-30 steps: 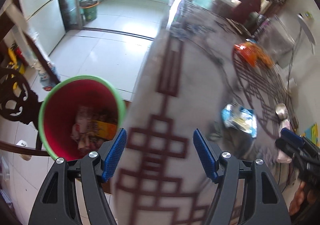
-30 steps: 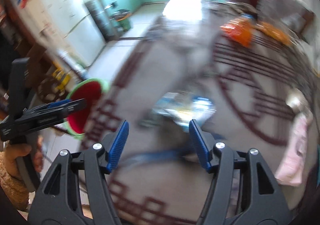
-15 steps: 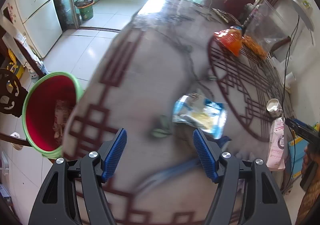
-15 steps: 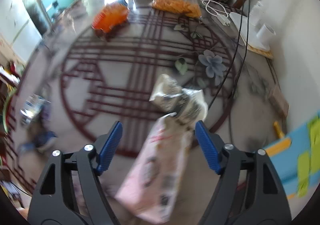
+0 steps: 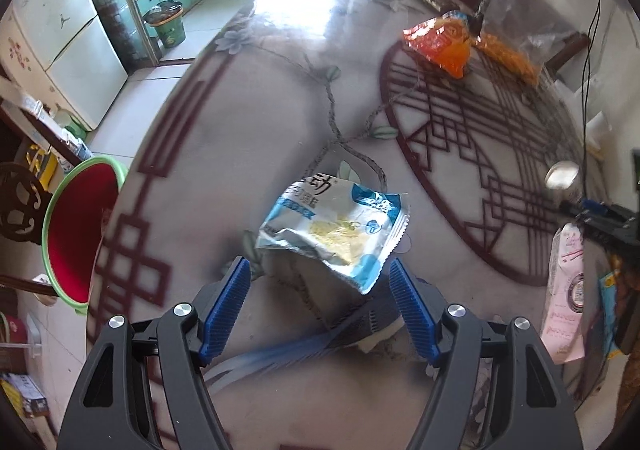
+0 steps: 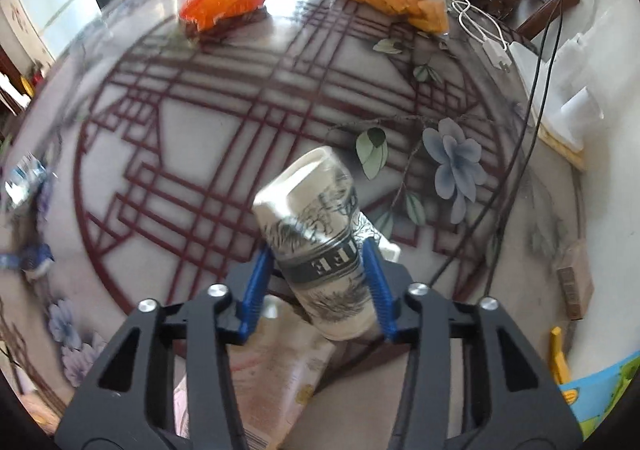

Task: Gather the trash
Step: 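Grasp the white floral paper cup with the right gripper while the left grasps the blue snack wrapper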

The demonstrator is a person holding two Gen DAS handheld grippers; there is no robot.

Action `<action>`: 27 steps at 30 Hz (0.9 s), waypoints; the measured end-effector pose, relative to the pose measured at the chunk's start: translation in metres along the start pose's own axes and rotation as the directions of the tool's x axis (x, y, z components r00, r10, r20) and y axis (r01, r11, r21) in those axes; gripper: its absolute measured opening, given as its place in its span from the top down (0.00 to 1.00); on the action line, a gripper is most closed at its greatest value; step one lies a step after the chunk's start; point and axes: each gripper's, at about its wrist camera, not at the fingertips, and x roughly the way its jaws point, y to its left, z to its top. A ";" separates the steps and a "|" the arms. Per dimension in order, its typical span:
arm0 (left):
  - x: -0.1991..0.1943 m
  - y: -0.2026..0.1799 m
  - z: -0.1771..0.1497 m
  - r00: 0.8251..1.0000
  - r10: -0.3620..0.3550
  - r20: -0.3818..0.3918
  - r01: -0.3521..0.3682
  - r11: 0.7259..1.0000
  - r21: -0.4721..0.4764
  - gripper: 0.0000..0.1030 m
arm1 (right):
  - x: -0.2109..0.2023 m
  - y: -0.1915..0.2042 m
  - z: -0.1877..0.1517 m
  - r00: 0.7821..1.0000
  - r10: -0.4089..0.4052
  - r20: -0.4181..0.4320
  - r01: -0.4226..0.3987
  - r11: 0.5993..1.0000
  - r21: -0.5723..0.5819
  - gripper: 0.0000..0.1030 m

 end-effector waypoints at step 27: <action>0.048 -0.039 0.009 0.987 0.158 -0.019 -0.153 0.973 0.171 0.91 | -0.085 0.043 0.013 0.950 0.234 0.208 -0.238 0.971 -0.003 0.60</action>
